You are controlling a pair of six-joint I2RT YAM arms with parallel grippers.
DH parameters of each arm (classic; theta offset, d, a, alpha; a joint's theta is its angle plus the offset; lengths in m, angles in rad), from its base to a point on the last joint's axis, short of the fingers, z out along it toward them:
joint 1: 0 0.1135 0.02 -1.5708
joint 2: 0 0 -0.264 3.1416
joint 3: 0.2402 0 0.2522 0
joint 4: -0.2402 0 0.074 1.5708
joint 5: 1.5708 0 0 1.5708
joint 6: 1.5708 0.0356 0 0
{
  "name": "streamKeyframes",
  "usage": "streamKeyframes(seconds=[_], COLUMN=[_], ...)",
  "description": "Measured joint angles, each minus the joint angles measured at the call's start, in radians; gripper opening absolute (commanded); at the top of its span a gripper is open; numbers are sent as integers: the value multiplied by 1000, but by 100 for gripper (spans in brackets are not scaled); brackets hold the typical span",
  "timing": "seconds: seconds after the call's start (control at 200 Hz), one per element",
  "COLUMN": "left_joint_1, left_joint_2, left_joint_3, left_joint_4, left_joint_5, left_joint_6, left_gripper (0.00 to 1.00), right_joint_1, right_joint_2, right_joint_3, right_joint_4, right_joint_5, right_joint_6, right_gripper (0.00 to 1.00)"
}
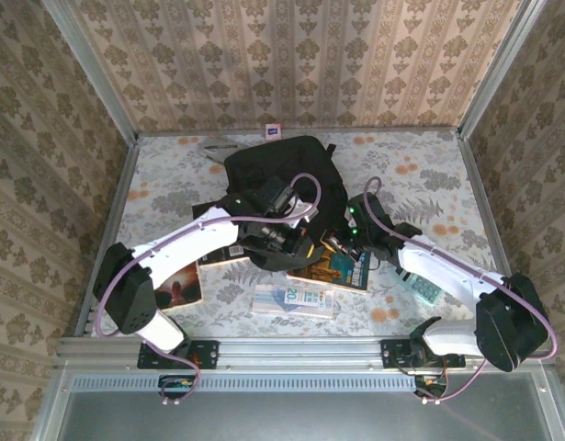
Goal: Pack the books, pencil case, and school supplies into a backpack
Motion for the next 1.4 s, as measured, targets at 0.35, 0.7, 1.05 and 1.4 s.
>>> streamKeyframes(seconds=[0.35,0.7,1.05,1.4], left_joint_1=[99,182,282,166], left_joint_2=[-100,-234,-275,-148], left_joint_3=[-88,-206,-223,-74], left_joint_4=[-37,-58,-84,-9], left_joint_5=[5,26,48,80], left_joint_6=[37,60,91,4], left_gripper=[0,0,0,0], right_joint_1=[2,-45,-74,-101], right_joint_2=[15,17,76,-79], right_joint_3=[32,64,138,125], right_joint_4=[-51,-113,-165,-192], right_joint_5=[17,16,16,85], right_joint_6=[-85,-160,-224,-165], right_gripper=[0,0,41,53])
